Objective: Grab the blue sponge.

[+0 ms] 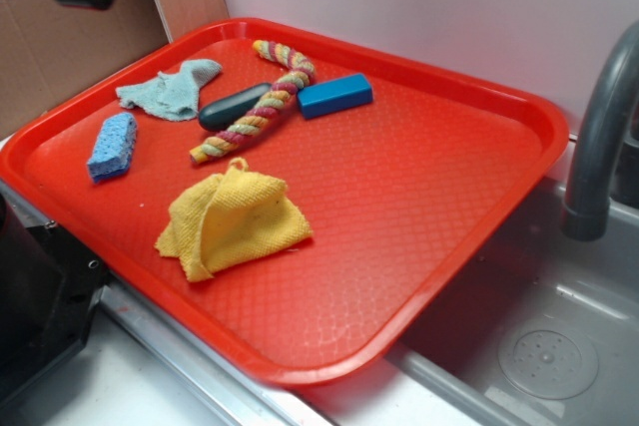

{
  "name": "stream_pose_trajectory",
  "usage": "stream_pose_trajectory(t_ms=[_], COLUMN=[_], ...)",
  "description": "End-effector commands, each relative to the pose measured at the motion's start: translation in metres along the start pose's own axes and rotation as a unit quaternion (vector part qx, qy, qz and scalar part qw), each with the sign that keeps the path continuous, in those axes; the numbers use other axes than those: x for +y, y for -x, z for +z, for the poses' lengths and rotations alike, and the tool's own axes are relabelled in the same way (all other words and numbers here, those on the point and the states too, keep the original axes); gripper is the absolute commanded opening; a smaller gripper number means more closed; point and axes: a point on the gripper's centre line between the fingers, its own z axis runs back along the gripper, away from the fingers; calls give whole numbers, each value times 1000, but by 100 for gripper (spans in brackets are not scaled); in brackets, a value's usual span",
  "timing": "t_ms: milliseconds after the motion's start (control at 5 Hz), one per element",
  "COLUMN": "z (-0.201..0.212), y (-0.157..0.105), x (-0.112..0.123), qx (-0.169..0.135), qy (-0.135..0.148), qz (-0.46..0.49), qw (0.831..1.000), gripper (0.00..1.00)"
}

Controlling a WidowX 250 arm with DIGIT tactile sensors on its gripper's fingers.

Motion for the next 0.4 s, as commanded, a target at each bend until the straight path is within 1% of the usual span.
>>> stream_pose_trajectory(t_ms=[0,200], z=[-70,-97], y=[8,18], x=[43,50], qx=[-36,-12], qy=[-5,38], qz=[258,248], qw=[966,968], gripper=[100,100])
